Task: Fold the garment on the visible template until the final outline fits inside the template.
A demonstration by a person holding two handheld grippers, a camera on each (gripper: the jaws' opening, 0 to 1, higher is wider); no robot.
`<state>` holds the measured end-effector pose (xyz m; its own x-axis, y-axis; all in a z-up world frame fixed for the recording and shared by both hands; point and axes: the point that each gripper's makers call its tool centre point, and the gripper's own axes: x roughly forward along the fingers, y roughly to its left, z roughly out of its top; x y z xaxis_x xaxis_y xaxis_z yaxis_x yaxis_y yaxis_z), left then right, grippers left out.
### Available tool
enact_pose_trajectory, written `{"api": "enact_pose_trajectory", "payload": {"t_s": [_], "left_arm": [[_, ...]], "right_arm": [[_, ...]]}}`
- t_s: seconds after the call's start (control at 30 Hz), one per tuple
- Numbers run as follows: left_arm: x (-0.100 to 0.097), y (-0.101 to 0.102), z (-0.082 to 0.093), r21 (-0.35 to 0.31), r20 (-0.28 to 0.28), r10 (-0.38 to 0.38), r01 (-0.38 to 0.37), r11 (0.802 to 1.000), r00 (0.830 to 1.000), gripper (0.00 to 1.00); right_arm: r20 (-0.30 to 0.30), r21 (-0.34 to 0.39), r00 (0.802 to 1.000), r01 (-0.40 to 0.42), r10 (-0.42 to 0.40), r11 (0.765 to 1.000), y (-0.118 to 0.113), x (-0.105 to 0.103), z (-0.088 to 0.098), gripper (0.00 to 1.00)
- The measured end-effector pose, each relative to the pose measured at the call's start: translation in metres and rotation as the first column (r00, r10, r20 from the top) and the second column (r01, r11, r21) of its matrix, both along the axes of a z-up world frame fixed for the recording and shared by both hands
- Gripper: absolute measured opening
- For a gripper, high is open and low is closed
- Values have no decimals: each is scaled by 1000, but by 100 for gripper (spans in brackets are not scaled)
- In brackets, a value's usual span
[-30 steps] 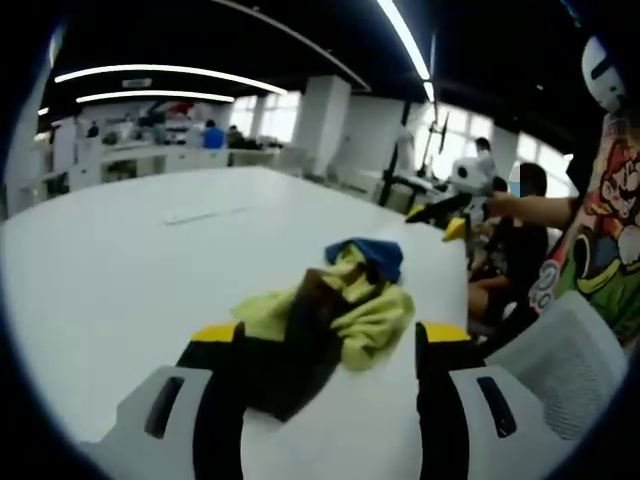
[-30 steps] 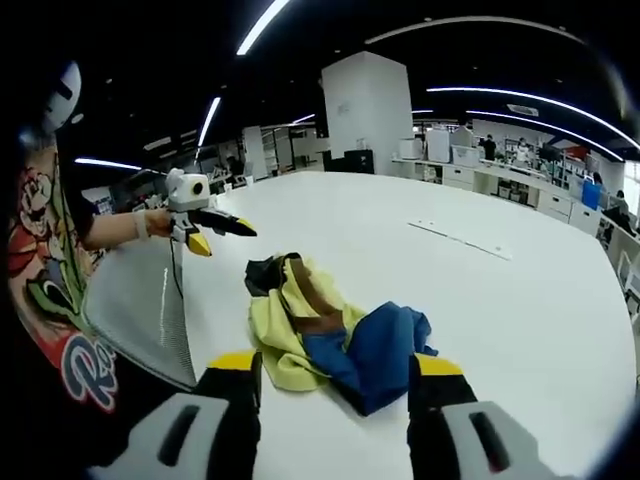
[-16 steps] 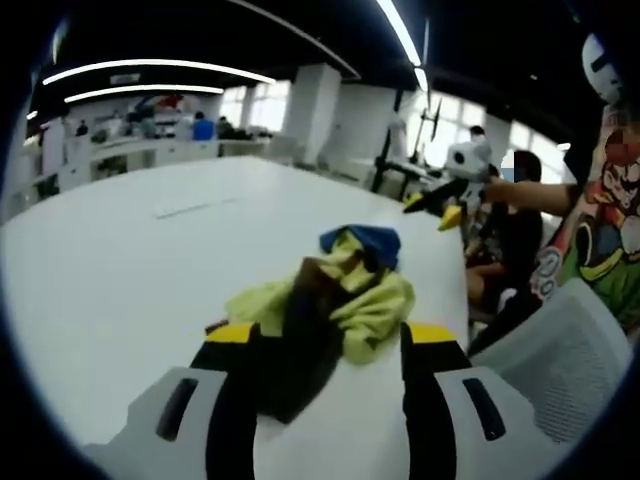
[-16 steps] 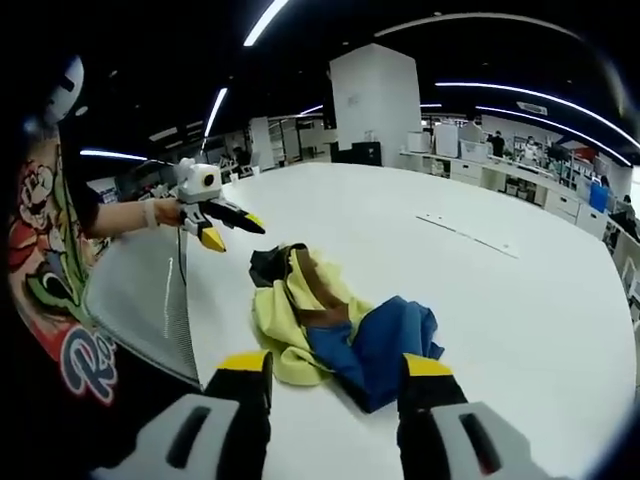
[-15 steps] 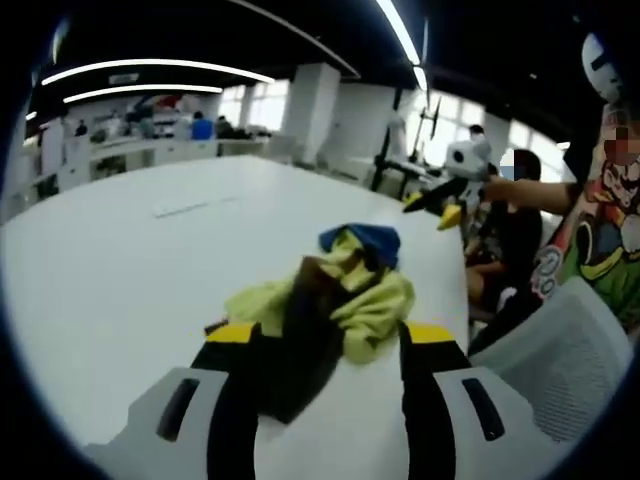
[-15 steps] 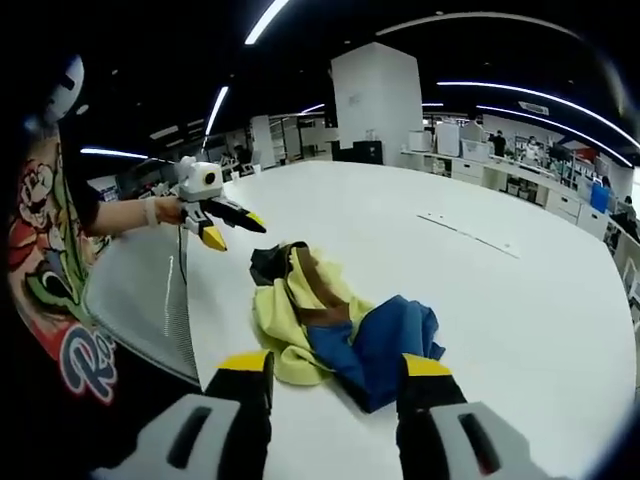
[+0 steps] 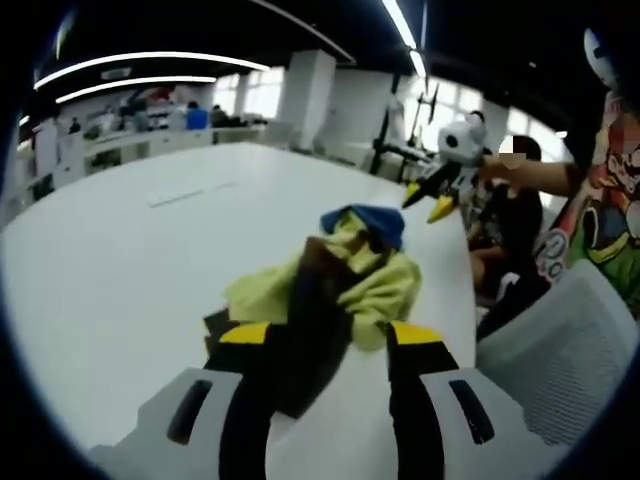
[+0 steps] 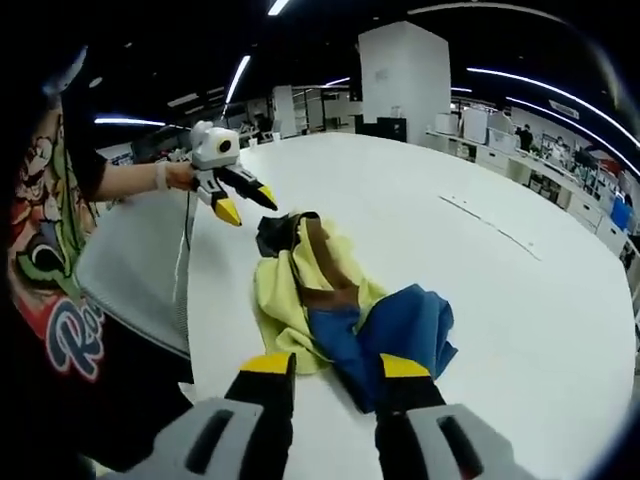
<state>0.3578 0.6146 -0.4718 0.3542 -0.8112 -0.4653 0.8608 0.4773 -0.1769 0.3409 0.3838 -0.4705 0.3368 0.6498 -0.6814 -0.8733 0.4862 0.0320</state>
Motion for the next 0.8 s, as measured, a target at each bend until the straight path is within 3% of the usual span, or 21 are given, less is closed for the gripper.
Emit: {"api": "enact_pose_trajectory", "payload": {"t_s": [0.1, 0.33, 0.8], "left_arm": [[2, 3, -5, 26, 0, 2, -2, 1000, 1000, 37], [9, 6, -5, 29, -1, 22, -22, 999, 1000, 32], [14, 17, -32, 69, -88, 64, -58, 996, 994, 22]], "right_arm": [[7, -59, 999, -31, 32, 998, 1, 4, -11, 25], [-2, -89, 999, -44, 44, 995, 4, 9, -21, 18], [-33, -117, 998, -47, 44, 992, 1, 15, -34, 10]]}}
